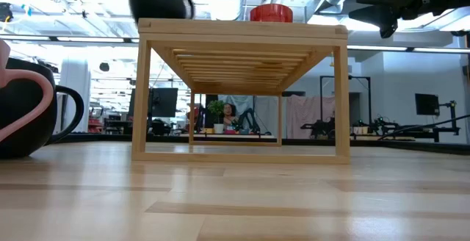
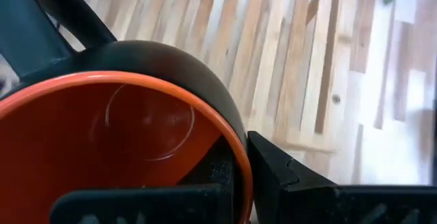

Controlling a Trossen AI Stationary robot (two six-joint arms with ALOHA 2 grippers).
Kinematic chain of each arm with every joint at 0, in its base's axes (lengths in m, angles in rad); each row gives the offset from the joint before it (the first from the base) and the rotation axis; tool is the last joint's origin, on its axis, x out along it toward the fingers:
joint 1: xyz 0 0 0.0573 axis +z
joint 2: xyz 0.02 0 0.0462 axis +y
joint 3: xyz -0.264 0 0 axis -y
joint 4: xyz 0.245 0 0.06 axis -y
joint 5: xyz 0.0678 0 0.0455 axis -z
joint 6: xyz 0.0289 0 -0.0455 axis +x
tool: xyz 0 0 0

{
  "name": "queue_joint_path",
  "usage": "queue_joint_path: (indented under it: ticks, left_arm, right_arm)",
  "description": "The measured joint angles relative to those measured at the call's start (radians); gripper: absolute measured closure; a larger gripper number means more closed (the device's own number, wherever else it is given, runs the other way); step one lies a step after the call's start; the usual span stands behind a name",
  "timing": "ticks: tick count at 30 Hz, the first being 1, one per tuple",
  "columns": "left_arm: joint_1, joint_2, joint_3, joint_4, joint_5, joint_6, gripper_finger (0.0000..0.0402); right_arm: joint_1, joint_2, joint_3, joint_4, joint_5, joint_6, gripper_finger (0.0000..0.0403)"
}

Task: Place coffee mugs
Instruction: Put the orange mug on the shelf aligned with the light blue mug

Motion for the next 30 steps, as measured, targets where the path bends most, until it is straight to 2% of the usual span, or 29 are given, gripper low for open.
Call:
queue_joint_path:
  ticks: [4, 12, 19, 25, 30]
  left_arm:
    - [-0.042, 0.116, 0.103, 0.004, -0.062, 0.065, 0.0393]
    - [-0.015, 0.343, 0.305, -0.067, -0.056, 0.163, 0.0394]
    - [0.010, 0.442, 0.315, -0.115, -0.052, 0.193, 0.0394]
    - [0.011, 0.451, 0.318, -0.114, -0.066, 0.196, 0.0391]
    - [0.012, 0.445, 0.318, -0.103, -0.114, 0.207, 0.0370]
  right_arm:
    - [0.000, 0.000, 0.000, 0.000, 0.000, 0.000, 0.0159]
    - [0.000, 0.000, 0.000, 0.000, 0.000, 0.000, 0.0159]
    - [0.000, 0.000, 0.000, 0.000, 0.000, 0.000, 0.0159]
    - [0.000, 0.000, 0.000, 0.000, 0.000, 0.000, 0.0159]
    - [0.000, 0.000, 0.000, 0.000, 0.000, 0.000, 0.0159]
